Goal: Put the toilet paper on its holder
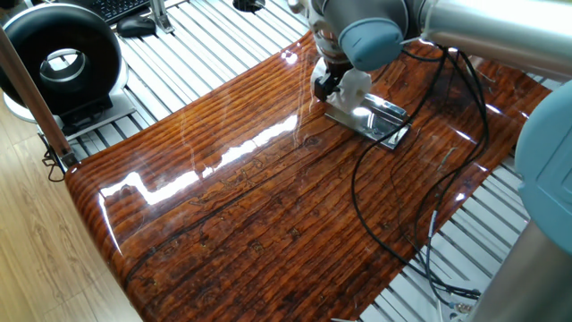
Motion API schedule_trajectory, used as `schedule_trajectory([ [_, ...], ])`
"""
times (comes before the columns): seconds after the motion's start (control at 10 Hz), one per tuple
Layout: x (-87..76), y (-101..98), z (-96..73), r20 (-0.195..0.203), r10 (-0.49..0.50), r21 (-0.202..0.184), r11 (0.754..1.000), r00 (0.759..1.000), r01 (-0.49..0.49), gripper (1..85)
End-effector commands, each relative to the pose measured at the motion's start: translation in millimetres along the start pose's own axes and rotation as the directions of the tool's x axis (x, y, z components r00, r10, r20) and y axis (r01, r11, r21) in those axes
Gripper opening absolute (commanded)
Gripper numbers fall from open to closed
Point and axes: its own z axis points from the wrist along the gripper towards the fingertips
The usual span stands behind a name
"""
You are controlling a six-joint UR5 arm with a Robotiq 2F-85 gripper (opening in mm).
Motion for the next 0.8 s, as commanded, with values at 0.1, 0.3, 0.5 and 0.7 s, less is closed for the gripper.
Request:
schedule_trajectory([
  [0.1, 11.9, -2.2, -0.1, -0.02, 0.006, -0.029, 1.0, 1.0, -0.007, 1.0],
  [0.3, 17.8, -2.3, -0.3, -0.028, 0.012, -0.045, 0.999, 1.0, -0.013, 1.0],
  [0.5, 24.3, 9.9, 1.1, -0.041, 0.042, -0.117, 0.992, 0.998, -0.046, 1.0],
  [0.7, 31.4, 11.9, -0.9, -0.061, 0.054, -0.137, 0.989, 0.997, -0.062, 1.0],
])
